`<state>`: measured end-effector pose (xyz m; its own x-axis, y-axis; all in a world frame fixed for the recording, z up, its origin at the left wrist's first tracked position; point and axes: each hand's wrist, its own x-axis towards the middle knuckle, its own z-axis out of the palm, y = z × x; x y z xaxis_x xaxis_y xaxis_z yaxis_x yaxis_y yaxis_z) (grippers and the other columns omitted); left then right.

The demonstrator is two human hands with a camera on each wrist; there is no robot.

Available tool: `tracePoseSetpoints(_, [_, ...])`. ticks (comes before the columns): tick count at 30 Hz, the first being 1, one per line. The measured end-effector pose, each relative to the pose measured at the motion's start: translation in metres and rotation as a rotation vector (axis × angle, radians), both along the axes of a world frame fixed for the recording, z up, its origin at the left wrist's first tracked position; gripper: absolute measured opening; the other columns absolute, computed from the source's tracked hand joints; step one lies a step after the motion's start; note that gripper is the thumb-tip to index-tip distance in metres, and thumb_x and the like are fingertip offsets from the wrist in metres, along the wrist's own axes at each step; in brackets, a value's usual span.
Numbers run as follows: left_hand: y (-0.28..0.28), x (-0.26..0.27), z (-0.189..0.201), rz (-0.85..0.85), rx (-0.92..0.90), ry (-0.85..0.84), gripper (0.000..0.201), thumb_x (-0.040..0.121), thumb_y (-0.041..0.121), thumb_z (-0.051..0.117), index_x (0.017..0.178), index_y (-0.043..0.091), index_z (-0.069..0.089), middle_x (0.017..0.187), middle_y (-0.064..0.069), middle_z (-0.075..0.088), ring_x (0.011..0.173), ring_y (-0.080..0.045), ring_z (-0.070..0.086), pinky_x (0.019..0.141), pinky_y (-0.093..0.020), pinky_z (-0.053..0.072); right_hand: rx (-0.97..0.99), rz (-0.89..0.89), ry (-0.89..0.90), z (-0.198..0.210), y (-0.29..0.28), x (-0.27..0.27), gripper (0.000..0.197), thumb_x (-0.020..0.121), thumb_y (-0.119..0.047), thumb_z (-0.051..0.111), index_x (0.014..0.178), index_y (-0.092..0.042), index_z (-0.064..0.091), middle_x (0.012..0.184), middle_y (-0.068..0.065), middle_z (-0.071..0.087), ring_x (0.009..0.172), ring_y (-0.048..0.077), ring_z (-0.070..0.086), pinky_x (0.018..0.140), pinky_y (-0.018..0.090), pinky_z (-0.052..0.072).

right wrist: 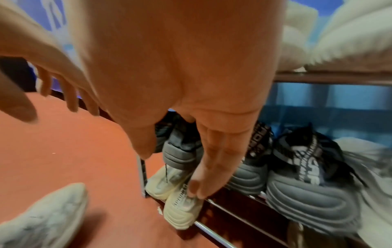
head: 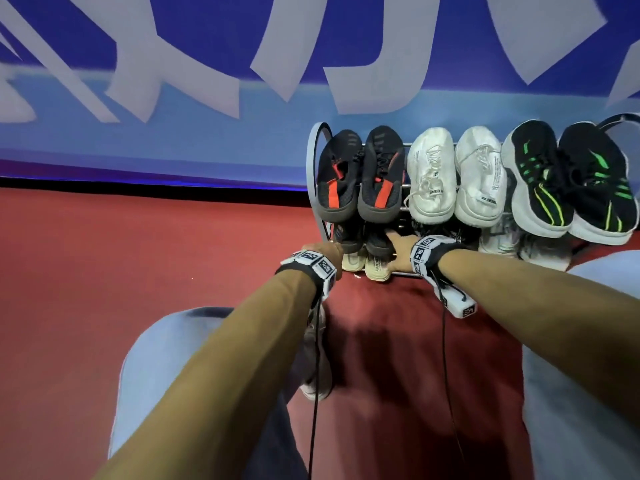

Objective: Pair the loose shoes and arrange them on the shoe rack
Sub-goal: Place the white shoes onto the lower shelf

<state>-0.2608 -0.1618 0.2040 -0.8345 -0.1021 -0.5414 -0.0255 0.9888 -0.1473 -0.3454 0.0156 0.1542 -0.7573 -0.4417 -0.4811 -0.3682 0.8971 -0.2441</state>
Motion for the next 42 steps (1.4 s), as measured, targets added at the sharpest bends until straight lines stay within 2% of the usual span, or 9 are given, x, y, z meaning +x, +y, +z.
tracePoseSetpoints(8, [0.029,-0.011,-0.036,0.099,0.111,0.127,0.085,0.093,0.030,0.058,0.158,0.009,0.008,0.160,-0.008,0.022,0.144,-0.030,0.032,0.111,-0.044,0.038,-0.104,0.004,-0.106,-0.007,0.008,0.002,0.063,0.082,-0.034,0.069,0.139,-0.017,0.046,0.127,0.011,0.063,0.111,0.032,0.062,0.098,0.042,0.049])
tracePoseSetpoints(13, [0.026,-0.032,-0.056,0.112,0.135,0.112,0.084,0.099,0.041,0.045,0.159,0.014,-0.006,0.167,-0.010,-0.005,0.151,-0.032,0.014,0.119,-0.046,0.027,-0.193,-0.003,-0.104,-0.017,0.017,-0.001,0.058,0.091,-0.029,0.065,0.143,-0.012,0.046,0.136,0.012,0.057,0.123,0.031,0.055,0.104,0.034,0.042])
tracePoseSetpoints(18, [0.021,-0.051,-0.073,0.111,0.154,0.071,0.082,0.097,0.038,0.047,0.160,0.019,-0.003,0.168,-0.005,-0.002,0.153,-0.033,0.004,0.122,-0.048,0.022,-0.269,-0.086,-0.109,-0.035,0.011,-0.012,0.056,0.084,-0.033,0.069,0.135,-0.017,0.050,0.126,0.011,0.063,0.118,0.032,0.059,0.099,0.034,0.046])
tracePoseSetpoints(24, [0.024,-0.052,-0.090,0.158,0.212,0.265,0.084,0.089,0.032,0.056,0.158,0.020,0.009,0.161,-0.002,0.019,0.149,-0.030,0.014,0.112,-0.047,0.038,-0.343,-0.363,-0.034,-0.070,-0.005,-0.011,0.105,0.077,-0.049,0.071,0.154,-0.021,0.006,0.144,0.024,0.042,0.134,0.040,0.042,0.111,0.044,0.036])
tracePoseSetpoints(29, [0.021,-0.060,-0.095,0.163,0.220,0.331,0.084,0.082,0.037,0.065,0.153,0.016,0.024,0.155,-0.009,0.027,0.143,-0.034,0.023,0.107,-0.046,0.044,-0.395,-0.267,-0.164,-0.087,0.002,-0.003,0.090,0.085,-0.042,0.068,0.156,-0.031,0.015,0.144,0.014,0.051,0.127,0.031,0.054,0.108,0.036,0.042])
tracePoseSetpoints(34, [0.027,-0.051,-0.105,0.211,0.292,0.364,0.084,0.087,0.037,0.060,0.156,0.025,0.014,0.158,-0.012,0.022,0.144,-0.040,0.019,0.110,-0.053,0.040,-0.441,-0.302,-0.137,-0.081,-0.004,-0.005,0.070,0.093,-0.028,0.059,0.155,-0.030,0.026,0.151,0.010,0.044,0.136,0.031,0.046,0.114,0.034,0.035])
tracePoseSetpoints(36, [0.029,-0.044,-0.109,0.149,0.229,0.320,0.088,0.089,0.035,0.059,0.158,0.029,0.005,0.163,-0.015,0.011,0.147,-0.042,0.013,0.114,-0.053,0.034,-0.456,-0.319,-0.174,-0.080,-0.008,-0.004,0.068,0.094,-0.026,0.055,0.155,-0.033,0.025,0.151,0.009,0.045,0.130,0.033,0.052,0.108,0.039,0.043])
tracePoseSetpoints(40, [0.029,-0.039,-0.105,0.055,0.080,0.263,0.098,0.086,0.036,0.065,0.158,0.032,-0.002,0.164,-0.019,0.004,0.148,-0.040,0.013,0.118,-0.049,0.029,-0.468,-0.286,-0.208,-0.071,-0.011,-0.002,0.074,0.093,-0.025,0.057,0.155,-0.038,0.018,0.137,0.011,0.056,0.103,0.036,0.067,0.073,0.033,0.056])
tracePoseSetpoints(42, [0.033,-0.041,-0.102,0.082,0.072,0.298,0.093,0.086,0.036,0.064,0.158,0.028,0.006,0.162,-0.019,0.013,0.146,-0.040,0.019,0.118,-0.049,0.028,-0.434,-0.263,-0.188,-0.065,-0.009,0.001,0.079,0.092,-0.026,0.058,0.156,-0.035,0.012,0.131,0.016,0.059,0.102,0.038,0.067,0.082,0.040,0.056])
